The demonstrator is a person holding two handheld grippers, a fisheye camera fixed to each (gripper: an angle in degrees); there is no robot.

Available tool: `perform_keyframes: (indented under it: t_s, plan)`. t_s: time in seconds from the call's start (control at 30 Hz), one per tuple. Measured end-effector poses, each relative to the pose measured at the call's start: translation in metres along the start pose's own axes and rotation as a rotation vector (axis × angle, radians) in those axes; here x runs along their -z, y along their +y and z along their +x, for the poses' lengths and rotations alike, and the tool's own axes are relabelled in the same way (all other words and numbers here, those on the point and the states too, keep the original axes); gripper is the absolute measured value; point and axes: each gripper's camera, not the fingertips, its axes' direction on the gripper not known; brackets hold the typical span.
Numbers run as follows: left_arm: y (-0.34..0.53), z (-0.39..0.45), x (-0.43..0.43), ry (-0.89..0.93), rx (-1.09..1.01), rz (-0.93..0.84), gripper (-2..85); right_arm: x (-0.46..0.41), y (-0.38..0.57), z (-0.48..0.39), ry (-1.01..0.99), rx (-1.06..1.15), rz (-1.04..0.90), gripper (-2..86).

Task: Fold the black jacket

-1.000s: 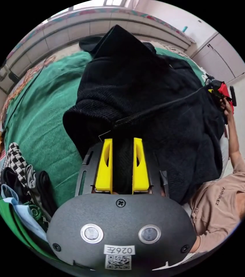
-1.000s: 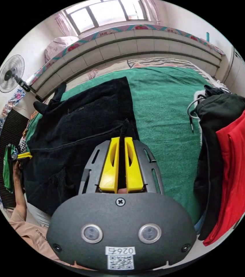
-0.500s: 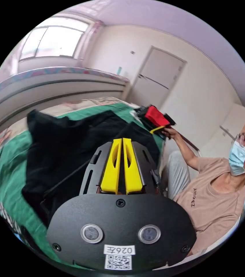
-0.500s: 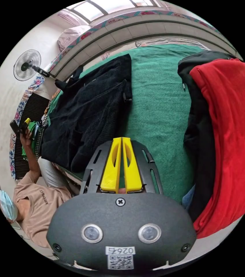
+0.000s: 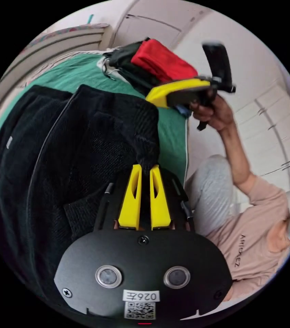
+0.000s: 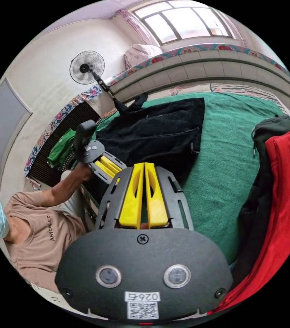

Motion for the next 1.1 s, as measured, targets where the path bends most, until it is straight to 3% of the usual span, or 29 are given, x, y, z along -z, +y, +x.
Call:
perform_keyframes:
  t_s: [0.07,0.4,0.47,0.57,0.7,0.8,0.87,1.0,1.1]
  plan:
    - [0.027,-0.041,0.023,0.161,0.097,0.115,2.5,0.001,-0.004,-0.004,-0.02,0.067,-0.019,2.5]
    - [0.072,-0.073,0.043,0.315,0.16,0.256,1.7,-0.059,-0.067,-0.055,0.158,0.401,-0.173,15.6]
    - [0.081,-0.077,0.047,0.323,0.186,0.265,2.0,-0.102,-0.088,-0.06,0.146,0.415,-0.391,9.5]
    - [0.098,-0.085,0.053,0.385,0.235,0.302,2.8,-0.09,-0.107,-0.072,0.151,0.439,-0.497,0.6]
    - [0.114,-0.082,0.065,0.424,0.227,0.355,4.6,-0.027,-0.084,-0.081,0.098,0.501,-0.558,-1.1]
    - [0.127,-0.065,0.09,0.385,0.174,0.481,7.0,0.037,-0.054,-0.075,0.206,0.443,-0.41,-1.2]
    - [0.13,-0.049,0.105,0.389,0.132,0.552,8.1,0.081,-0.044,-0.064,0.103,0.391,-0.298,-1.3]
    - [0.107,-0.018,0.087,0.377,0.099,0.439,6.9,0.13,-0.059,-0.047,0.113,0.232,-0.081,-1.1]
    - [0.078,0.013,0.028,0.249,0.102,0.098,1.5,0.118,-0.094,-0.06,0.111,0.24,-0.084,-1.1]
